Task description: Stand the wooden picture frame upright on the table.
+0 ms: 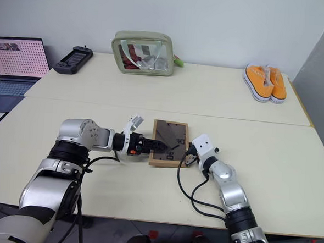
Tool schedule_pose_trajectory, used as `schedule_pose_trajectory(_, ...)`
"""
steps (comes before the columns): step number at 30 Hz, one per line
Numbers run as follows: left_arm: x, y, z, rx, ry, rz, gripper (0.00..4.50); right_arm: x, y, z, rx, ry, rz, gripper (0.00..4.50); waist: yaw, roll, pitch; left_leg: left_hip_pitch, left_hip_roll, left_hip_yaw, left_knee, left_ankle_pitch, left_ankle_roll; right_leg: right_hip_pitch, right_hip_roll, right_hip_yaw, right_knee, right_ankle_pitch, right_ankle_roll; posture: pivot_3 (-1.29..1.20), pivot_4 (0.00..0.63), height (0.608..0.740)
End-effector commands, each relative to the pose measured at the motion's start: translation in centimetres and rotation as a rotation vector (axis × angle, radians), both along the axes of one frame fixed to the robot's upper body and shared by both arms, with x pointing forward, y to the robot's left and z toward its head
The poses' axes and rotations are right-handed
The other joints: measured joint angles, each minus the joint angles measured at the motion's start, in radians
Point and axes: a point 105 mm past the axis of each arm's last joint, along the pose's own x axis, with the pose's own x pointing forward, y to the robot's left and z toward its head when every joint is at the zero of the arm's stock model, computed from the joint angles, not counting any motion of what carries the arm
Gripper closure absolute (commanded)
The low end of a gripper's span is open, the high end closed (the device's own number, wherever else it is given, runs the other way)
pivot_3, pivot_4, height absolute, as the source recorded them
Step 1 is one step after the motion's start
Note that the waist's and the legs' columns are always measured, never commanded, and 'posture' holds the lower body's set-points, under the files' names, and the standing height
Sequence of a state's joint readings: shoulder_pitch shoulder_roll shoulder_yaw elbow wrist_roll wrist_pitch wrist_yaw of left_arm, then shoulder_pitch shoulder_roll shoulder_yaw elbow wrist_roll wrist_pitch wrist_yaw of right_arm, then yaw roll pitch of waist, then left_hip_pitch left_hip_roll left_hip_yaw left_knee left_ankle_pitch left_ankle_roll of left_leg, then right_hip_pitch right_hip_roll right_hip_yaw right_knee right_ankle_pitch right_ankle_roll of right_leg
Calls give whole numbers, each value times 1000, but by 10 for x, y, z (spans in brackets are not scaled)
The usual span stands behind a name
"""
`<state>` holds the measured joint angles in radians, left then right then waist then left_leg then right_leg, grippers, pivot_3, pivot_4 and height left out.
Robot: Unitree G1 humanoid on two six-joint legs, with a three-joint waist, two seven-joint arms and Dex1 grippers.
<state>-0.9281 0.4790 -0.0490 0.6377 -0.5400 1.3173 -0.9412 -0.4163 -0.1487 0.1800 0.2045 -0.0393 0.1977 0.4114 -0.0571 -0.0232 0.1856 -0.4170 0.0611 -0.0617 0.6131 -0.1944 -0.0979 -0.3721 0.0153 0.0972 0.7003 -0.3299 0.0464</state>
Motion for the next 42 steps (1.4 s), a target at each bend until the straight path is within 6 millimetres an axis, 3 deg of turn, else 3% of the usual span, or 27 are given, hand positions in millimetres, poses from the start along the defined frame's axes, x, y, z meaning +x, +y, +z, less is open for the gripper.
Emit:
schedule_pose_trajectory(1, 1, -6, 17, -70, -34, -16, 2051, 3, 2, 7, 0, -25, 6, 4500, 0, 0, 0, 0, 0, 0, 0, 0, 0, 0, 0, 0, 0, 0, 0, 0, 150, 740)
schedule_pose_trajectory(6, 2, -9, 22, -105, -29, -15, 2973, 6, 0, 9, -2, -32, 0, 4500, 0, 0, 0, 0, 0, 0, 0, 0, 0, 0, 0, 0, 0, 0, 0, 0, 150, 740)
schedule_pose_trajectory(8, 2, -10, 24, -117, -29, -13, 3152, 6, 0, 9, -1, -33, -1, 4500, 0, 0, 0, 0, 0, 0, 0, 0, 0, 0, 0, 0, 0, 0, 0, 0, 150, 740)
schedule_pose_trajectory(14, 3, -11, 28, -129, -44, -17, 3205, 7, -3, 10, -10, -42, -10, 4500, 0, 0, 0, 0, 0, 0, 0, 0, 0, 0, 0, 0, 0, 0, 0, 0, 150, 740)
schedule_pose_trajectory(19, 11, -4, 44, -146, -157, 5, 3205, 12, -32, 18, -52, -75, -59, 4500, 1, 0, 0, 0, 0, 0, 0, 0, 0, 0, 0, 0, 0, 0, 0, 0, 150, 740)
schedule_pose_trajectory(24, 34, 18, 104, -155, -512, 84, 3205, 12, -94, 44, -143, -135, -118, 4500, 5, 0, 1, -2, 0, 0, 0, 0, 0, -2, 0, 0, 0, 0, 0, 0, 150, 740)
schedule_pose_trajectory(27, 37, 24, 129, -132, -674, 91, 3205, 11, -115, 63, -161, -165, -132, 4500, 6, 0, 1, -4, 0, 0, 0, 0, 0, -3, 0, 0, -2, 0, 0, 0, 150, 740)
schedule_pose_trajectory(29, 34, 26, 144, -91, -815, 63, 3205, 10, -122, 85, -105, -192, -128, 4500, 3, 0, 1, -4, 0, 1, -1, 0, 0, -3, 0, 0, -3, 0, 0, 0, 150, 740)
schedule_pose_trajectory(32, 23, 21, 157, -32, -960, -14, 3205, 6, -116, 126, 23, -239, -85, 4500, -2, 1, 2, -4, 0, 2, -2, 0, 0, -3, 0, 1, -3, 0, 0, 0, 150, 740)
schedule_pose_trajectory(34, 11, 15, 165, -20, -1016, -74, 3205, -1, -101, 161, 105, -299, -22, 4500, -3, 1, 2, -4, 0, 3, -2, 1, -2, -4, 0, 2, -2, 0, 0, 0, 150, 740)
schedule_pose_trajectory(37, 0, 9, 170, -21, -1048, -121, 3205, -12, -81, 194, 190, -346, 49, 4500, -2, 2, 2, -4, 1, 3, -1, 0, 0, -4, 0, 2, -2, 0, 0, 0, 150, 740)
schedule_pose_trajectory(40, -6, 6, 169, -14, -1057, -136, 3205, -26, -59, 219, 278, -368, 128, 4022, 1, 2, 2, -4, 1, 2, -1, 0, 0, -4, 0, 1, -2, 0, 0, 0, 150, 740)
schedule_pose_trajectory(42, -8, 5, 166, -3, -1058, -142, 3205, -32, -48, 223, 294, -368, 155, 3538, 2, 2, 2, -4, 1, 2, -1, 0, 0, -3, 0, 1, -2, 0, 0, 0, 150, 740)
